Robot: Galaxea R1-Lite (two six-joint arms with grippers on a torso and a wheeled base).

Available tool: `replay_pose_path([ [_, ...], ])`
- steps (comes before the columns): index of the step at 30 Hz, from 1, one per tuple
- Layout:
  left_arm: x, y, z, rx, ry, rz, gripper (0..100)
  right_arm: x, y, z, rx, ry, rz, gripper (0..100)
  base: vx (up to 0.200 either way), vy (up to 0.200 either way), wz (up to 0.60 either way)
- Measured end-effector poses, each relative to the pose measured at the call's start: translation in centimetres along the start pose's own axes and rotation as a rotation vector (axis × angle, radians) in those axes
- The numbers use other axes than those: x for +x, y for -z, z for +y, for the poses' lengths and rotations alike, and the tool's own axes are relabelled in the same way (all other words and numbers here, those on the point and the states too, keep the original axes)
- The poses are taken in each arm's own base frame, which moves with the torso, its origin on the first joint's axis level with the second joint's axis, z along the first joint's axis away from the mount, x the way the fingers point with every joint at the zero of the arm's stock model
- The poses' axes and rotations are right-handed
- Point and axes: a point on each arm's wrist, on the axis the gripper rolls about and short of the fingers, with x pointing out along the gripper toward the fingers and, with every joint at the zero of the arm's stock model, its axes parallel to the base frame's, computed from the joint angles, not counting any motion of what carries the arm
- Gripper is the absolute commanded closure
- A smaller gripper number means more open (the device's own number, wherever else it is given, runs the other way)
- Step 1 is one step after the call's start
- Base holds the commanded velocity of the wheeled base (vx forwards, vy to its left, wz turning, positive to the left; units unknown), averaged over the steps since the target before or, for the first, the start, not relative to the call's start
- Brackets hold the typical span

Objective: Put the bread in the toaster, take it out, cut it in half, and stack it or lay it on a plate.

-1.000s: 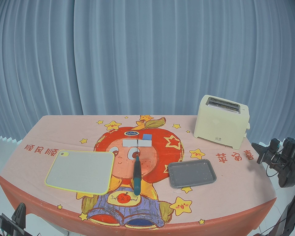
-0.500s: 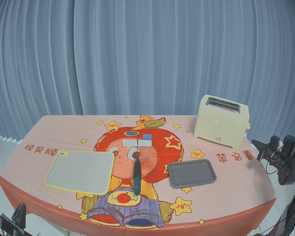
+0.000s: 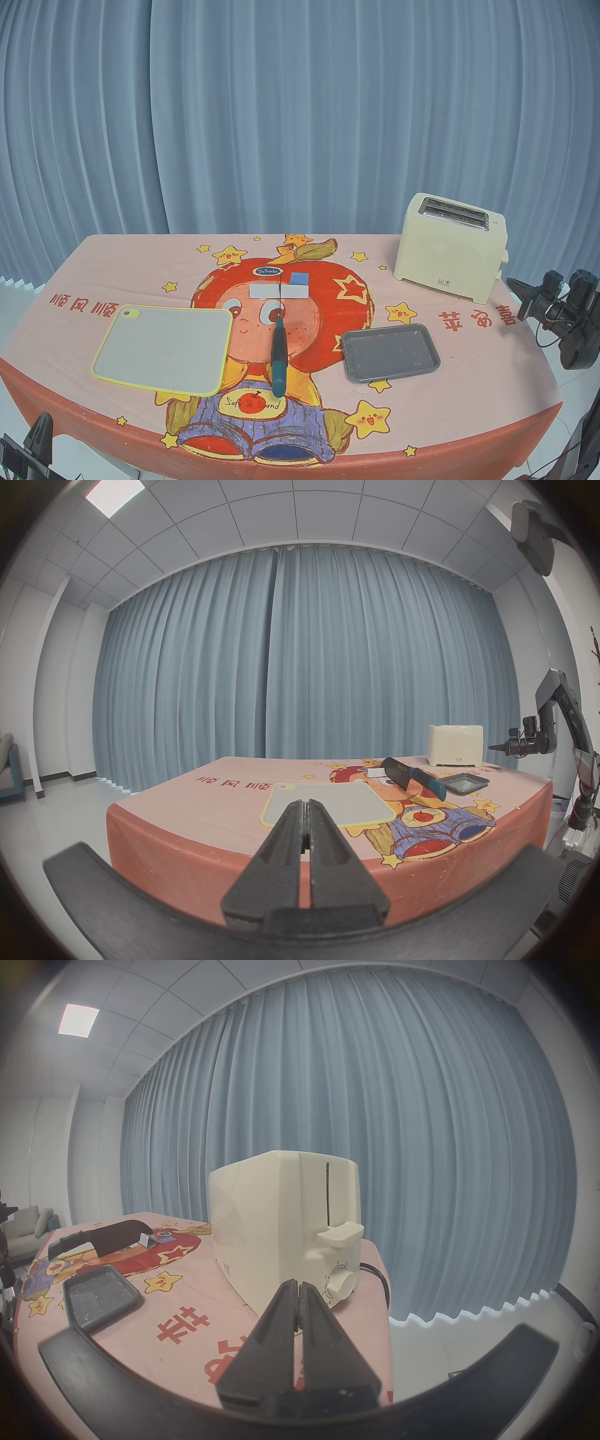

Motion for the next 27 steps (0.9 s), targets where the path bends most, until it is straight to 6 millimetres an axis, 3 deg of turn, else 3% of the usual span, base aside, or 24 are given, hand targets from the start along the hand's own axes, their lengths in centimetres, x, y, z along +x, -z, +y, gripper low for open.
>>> replay_pose_path([
  [27,0.0,0.0,0.0,0.000,0.000,0.000,100,2.2,0.4,-1.6,-0.006,0.044,-0.022,100,0.000,0.000,0.00],
])
